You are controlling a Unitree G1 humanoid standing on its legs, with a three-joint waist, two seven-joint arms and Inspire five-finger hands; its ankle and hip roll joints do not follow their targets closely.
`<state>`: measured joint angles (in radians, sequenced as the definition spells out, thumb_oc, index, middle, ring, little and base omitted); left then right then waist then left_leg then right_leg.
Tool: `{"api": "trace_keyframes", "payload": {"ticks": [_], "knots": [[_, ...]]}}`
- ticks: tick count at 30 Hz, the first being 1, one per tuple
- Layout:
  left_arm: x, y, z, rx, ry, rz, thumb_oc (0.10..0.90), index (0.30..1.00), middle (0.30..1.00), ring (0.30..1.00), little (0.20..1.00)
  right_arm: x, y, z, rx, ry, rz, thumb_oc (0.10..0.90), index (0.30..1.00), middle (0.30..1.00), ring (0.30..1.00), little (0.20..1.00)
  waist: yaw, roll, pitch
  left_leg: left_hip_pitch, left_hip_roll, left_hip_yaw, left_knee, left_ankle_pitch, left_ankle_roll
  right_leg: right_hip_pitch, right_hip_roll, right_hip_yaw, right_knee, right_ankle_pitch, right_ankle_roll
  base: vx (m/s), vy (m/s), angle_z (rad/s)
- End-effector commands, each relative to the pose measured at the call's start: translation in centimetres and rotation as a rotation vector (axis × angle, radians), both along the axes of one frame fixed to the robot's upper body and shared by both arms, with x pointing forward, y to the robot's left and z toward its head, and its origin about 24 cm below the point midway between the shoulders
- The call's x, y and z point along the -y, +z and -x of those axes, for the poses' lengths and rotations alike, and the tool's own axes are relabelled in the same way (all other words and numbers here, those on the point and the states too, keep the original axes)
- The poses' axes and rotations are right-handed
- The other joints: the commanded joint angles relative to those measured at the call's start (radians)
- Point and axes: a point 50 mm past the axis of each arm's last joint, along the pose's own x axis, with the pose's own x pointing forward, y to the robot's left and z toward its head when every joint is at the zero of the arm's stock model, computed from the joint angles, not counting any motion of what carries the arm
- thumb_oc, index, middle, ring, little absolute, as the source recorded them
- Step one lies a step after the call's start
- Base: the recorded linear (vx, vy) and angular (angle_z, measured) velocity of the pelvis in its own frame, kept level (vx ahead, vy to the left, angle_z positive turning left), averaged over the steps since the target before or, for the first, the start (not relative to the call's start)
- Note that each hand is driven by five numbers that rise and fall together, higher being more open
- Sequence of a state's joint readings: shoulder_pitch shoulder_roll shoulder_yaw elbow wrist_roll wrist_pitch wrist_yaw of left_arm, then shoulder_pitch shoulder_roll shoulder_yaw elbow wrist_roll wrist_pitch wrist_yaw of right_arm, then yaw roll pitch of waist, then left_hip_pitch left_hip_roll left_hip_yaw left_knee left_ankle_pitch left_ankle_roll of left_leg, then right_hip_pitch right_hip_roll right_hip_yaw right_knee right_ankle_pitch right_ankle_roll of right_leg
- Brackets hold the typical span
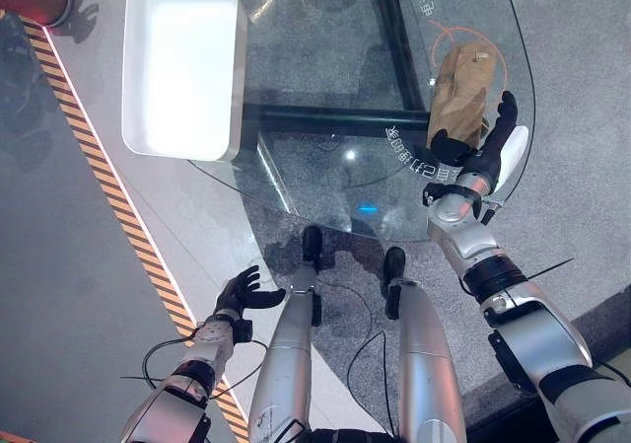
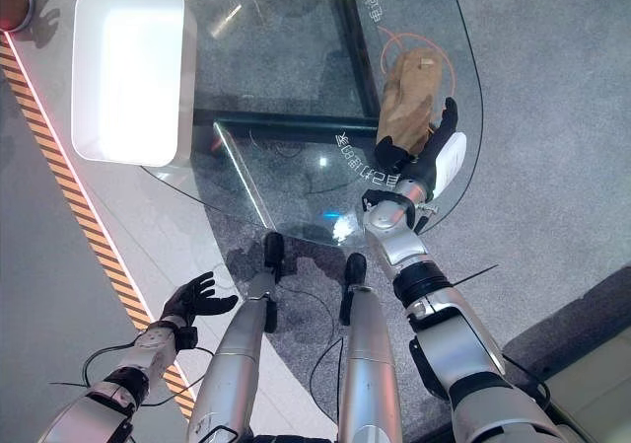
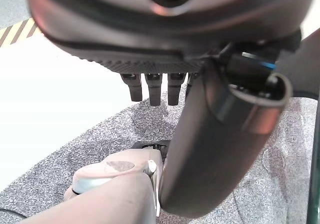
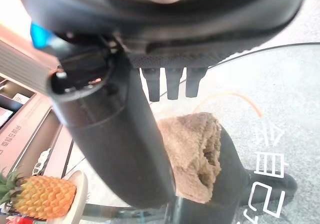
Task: Wipe the table with a cloth and put it in the basket.
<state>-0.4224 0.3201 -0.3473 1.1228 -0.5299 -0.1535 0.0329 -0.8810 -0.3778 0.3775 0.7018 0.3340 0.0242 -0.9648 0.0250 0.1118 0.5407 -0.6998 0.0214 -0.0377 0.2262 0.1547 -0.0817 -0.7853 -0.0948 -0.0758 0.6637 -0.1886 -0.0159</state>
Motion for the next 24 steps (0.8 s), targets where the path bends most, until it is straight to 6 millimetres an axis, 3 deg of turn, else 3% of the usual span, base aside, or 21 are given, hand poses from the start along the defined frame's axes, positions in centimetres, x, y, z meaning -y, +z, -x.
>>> {"api": "trace_keyframes", "payload": {"ticks": [1, 12, 24], "knots": [[0.3, -1.6, 1.8, -0.064, -0.003, -0.021, 0.800, 0.900, 0.900, 0.900, 0.900, 0.8, 3.8, -0.2, 0.145, -0.065, 0.080, 0.800, 0.900, 0.900, 0.900, 0.900, 0.001, 0.023, -0.021, 0.006, -0.090, 0.086, 0.137, -0.159, 0.075, 0.046, 0.050, -0.005, -0.210, 0.102, -0.002, 0.00, 0.000, 0.00], [0.9, -1.6, 1.6, -0.061, -0.017, -0.018, 0.800, 0.900, 0.900, 0.900, 0.900, 0.2, 1.6, -0.5, 0.054, -0.018, 0.046, 0.800, 0.900, 0.900, 0.900, 0.900, 0.002, 0.030, -0.021, 0.007, -0.090, 0.090, 0.125, -0.152, 0.075, 0.043, 0.047, -0.007, -0.216, 0.109, -0.001, 0.00, 0.000, 0.00], [1.1, -1.6, 1.5, -0.062, -0.032, -0.029, 0.800, 0.900, 0.900, 0.900, 0.900, -0.9, 2.5, -1.2, 0.015, 0.053, 0.109, 0.800, 0.900, 0.900, 0.900, 0.900, 0.011, 0.032, -0.021, 0.011, -0.093, 0.089, 0.114, -0.145, 0.072, 0.045, 0.047, -0.014, -0.225, 0.116, 0.001, 0.00, 0.000, 0.00]]}}
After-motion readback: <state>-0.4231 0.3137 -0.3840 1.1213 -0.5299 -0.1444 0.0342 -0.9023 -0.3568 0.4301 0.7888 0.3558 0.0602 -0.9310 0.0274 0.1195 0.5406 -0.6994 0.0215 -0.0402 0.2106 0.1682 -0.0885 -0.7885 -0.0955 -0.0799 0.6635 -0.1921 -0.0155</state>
